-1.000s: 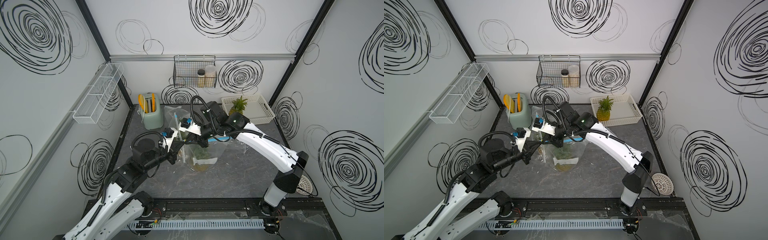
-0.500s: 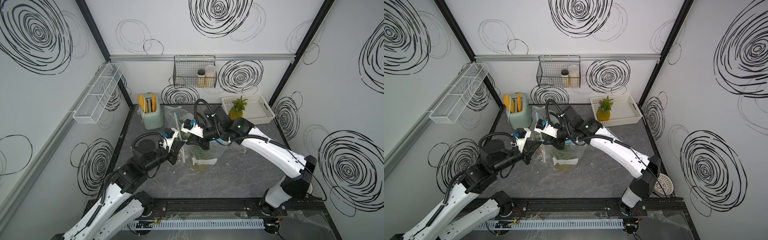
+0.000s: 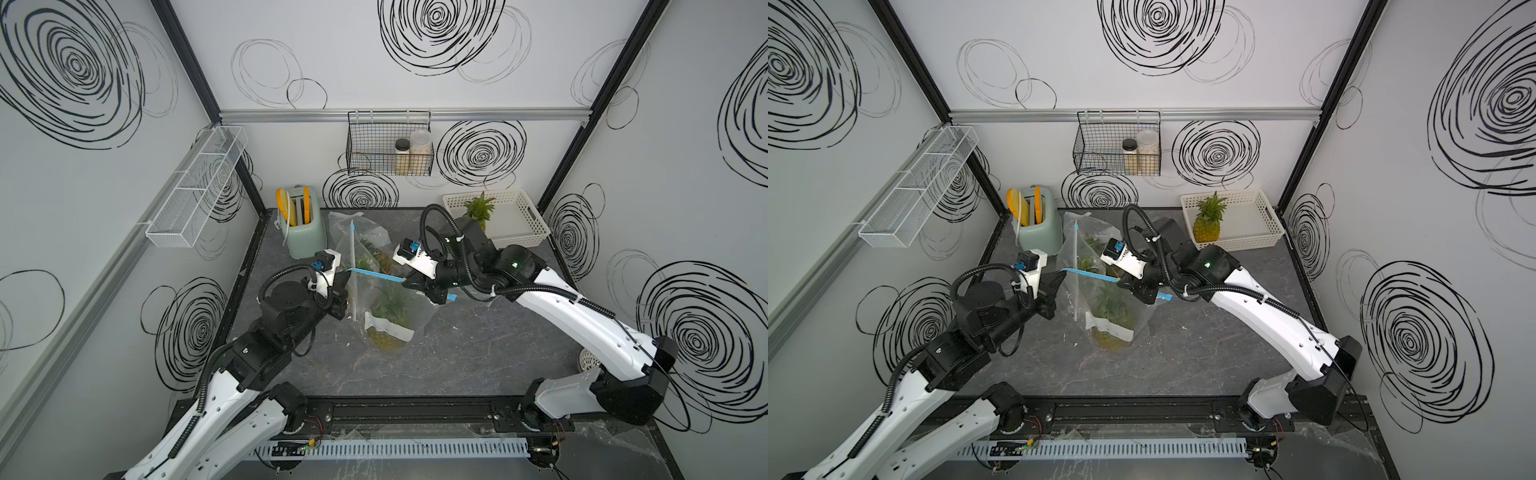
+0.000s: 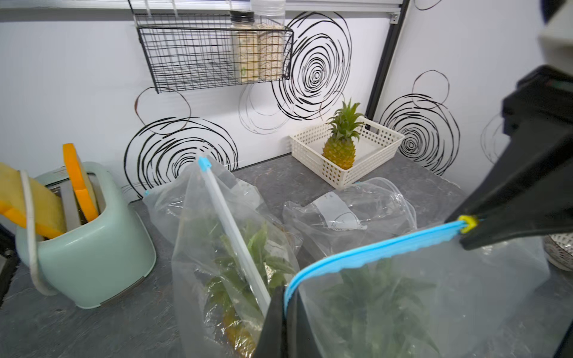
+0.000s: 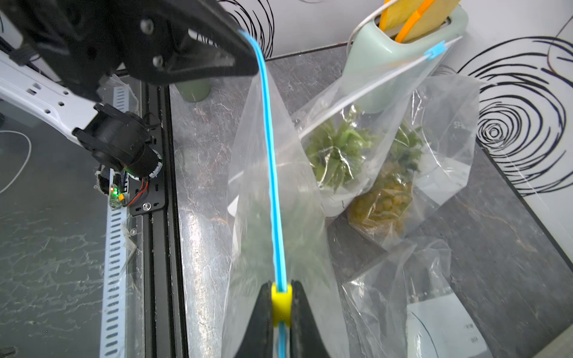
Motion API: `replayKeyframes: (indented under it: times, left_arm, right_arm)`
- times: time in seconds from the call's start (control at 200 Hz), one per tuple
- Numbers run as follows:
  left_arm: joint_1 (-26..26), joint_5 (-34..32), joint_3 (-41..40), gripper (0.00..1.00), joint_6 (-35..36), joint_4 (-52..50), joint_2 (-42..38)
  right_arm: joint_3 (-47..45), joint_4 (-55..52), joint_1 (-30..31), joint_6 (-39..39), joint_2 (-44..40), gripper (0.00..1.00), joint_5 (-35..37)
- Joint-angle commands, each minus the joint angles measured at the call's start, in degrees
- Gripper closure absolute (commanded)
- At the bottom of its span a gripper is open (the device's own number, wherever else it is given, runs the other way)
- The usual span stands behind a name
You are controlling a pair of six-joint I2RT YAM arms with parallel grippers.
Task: Open the zip-top bag and take out the pineapple
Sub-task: Unzip the zipper on the zipper food storage bag.
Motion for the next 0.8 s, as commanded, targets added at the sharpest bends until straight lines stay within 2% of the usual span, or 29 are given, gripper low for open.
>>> replayKeyframes:
  times: [0.0, 0.795]
  left_arm:
    - [2.1, -14.0, -0.4, 1.00, -1.5, 7.8, -1.4]
    - [2.3, -15.0, -4.0, 1.00, -3.6, 12.9, -1.5]
  right_arm:
    - [-0.9, -6.9, -1.2, 2.5, -4.7, 0.99, 3.8]
    - [-4.1, -13.2, -1.1, 8.8, -16.8, 0.99, 9.0]
